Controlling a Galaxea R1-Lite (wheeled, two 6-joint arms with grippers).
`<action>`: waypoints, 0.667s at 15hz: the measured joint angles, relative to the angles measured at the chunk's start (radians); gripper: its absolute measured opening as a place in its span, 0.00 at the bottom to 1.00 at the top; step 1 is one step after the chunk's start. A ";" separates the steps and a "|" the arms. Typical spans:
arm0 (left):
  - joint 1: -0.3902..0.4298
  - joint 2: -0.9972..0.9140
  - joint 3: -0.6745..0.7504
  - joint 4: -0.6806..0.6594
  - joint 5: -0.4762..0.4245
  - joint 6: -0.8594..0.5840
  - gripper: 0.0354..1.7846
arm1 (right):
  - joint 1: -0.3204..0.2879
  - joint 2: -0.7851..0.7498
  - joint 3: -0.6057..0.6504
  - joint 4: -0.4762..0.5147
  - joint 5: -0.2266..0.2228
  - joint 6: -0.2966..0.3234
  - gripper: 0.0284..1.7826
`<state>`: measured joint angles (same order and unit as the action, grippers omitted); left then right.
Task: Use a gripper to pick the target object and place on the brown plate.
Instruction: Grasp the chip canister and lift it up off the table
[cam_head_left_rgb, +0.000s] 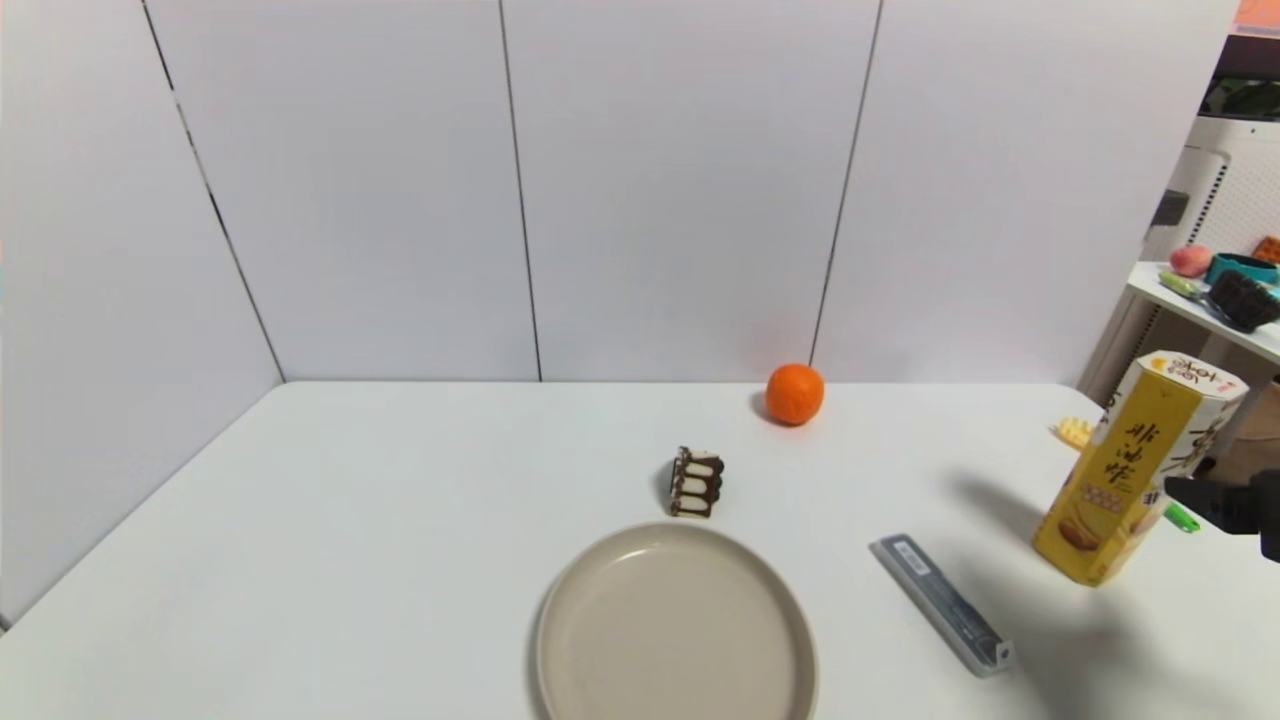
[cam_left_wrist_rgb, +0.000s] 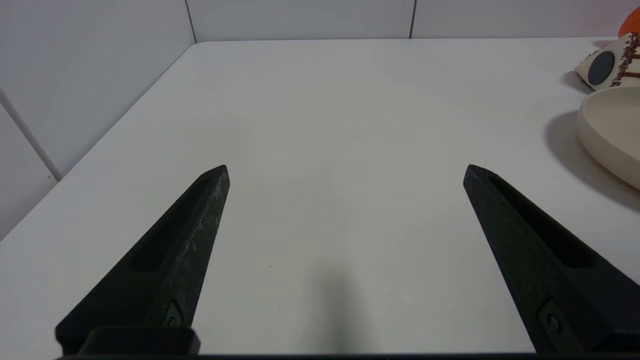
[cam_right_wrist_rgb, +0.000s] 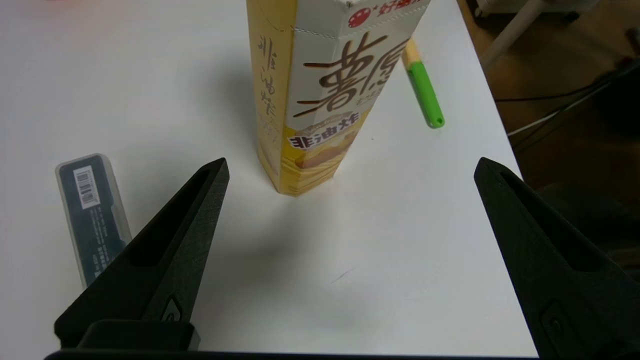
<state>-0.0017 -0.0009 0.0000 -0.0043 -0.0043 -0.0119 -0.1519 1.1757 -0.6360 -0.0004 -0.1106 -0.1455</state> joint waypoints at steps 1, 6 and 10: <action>0.000 0.000 0.000 0.000 0.000 0.000 0.94 | 0.000 0.018 -0.005 -0.001 0.009 -0.005 0.95; 0.000 0.000 0.000 0.000 0.000 0.000 0.94 | 0.001 0.133 -0.062 -0.031 0.016 -0.029 0.95; 0.000 0.000 0.000 0.000 0.000 0.000 0.94 | -0.001 0.237 -0.122 -0.046 0.017 -0.050 0.95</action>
<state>-0.0017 -0.0009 0.0000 -0.0043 -0.0043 -0.0115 -0.1528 1.4123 -0.7581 -0.0462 -0.0932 -0.1953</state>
